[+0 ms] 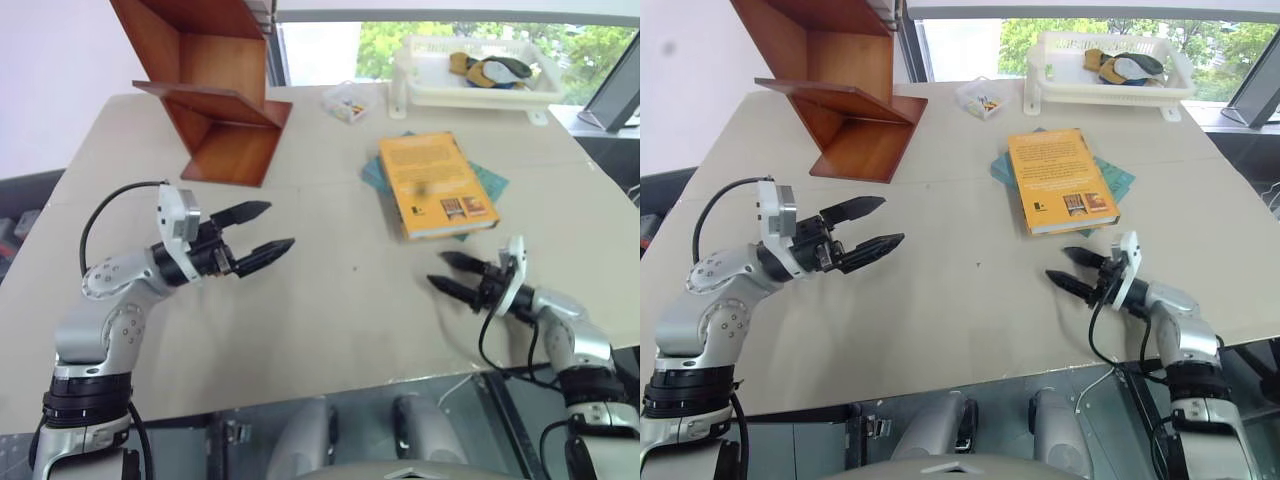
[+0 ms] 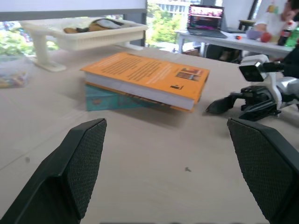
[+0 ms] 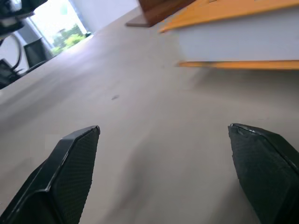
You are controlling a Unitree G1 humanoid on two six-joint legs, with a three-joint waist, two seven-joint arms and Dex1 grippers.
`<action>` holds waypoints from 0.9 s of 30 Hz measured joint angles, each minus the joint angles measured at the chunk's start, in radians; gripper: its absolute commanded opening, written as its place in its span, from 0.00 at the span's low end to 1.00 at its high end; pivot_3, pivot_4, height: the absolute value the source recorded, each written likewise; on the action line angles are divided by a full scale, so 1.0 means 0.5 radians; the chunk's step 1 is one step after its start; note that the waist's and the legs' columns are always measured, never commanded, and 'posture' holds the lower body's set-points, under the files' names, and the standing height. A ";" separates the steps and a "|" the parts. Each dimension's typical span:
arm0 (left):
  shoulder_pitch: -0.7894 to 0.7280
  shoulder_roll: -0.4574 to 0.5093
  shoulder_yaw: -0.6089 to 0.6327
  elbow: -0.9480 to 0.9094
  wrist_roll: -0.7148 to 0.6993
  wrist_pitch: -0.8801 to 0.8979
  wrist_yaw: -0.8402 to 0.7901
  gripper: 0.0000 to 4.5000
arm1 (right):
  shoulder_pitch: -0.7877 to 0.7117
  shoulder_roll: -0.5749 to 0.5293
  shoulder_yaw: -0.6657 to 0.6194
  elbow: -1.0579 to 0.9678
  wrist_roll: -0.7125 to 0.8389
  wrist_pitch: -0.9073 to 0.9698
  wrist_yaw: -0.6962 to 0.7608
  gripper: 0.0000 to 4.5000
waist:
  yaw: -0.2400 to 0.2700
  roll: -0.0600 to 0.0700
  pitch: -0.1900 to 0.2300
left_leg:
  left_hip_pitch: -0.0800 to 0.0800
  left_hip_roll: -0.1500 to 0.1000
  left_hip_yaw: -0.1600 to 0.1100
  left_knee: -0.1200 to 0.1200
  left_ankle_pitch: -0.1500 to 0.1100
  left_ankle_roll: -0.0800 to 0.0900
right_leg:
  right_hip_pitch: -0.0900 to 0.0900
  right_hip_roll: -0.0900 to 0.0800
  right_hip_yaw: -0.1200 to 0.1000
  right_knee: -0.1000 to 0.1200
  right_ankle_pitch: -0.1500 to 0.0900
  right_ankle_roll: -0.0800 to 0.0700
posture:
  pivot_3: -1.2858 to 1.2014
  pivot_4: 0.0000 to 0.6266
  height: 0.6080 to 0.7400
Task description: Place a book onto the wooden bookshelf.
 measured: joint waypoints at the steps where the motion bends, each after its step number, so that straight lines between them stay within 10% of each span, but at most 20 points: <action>1: 0.001 0.005 0.000 -0.008 -0.012 0.004 -0.009 0.99 | 0.000 -0.003 0.000 -0.001 -0.003 -0.001 -0.006 1.00 | 0.001 0.000 0.000 | 0.000 -0.001 0.000 0.000 0.000 0.000 | 0.000 0.000 0.000 0.000 0.000 0.000 | 0.52 0.24 1.00; 11: 0.060 0.092 0.067 -0.058 -0.094 0.023 -0.150 0.99 | -0.057 -0.328 -0.128 0.286 -0.139 -0.208 -0.116 1.00 | 0.030 -0.002 -0.001 | 0.000 -0.003 0.000 0.002 0.000 0.000 | 0.002 -0.002 -0.002 -0.002 0.000 0.000 | 0.52 0.24 1.00; 27: 0.054 0.092 0.065 -0.013 -0.084 -0.007 -0.183 0.99 | -0.431 -0.007 -0.095 0.742 -0.239 -0.541 -0.185 1.00 | -0.002 -0.001 0.000 | -0.001 0.000 0.001 0.001 0.001 -0.001 | 0.000 0.003 0.001 -0.003 0.000 0.000 | 0.52 0.24 1.00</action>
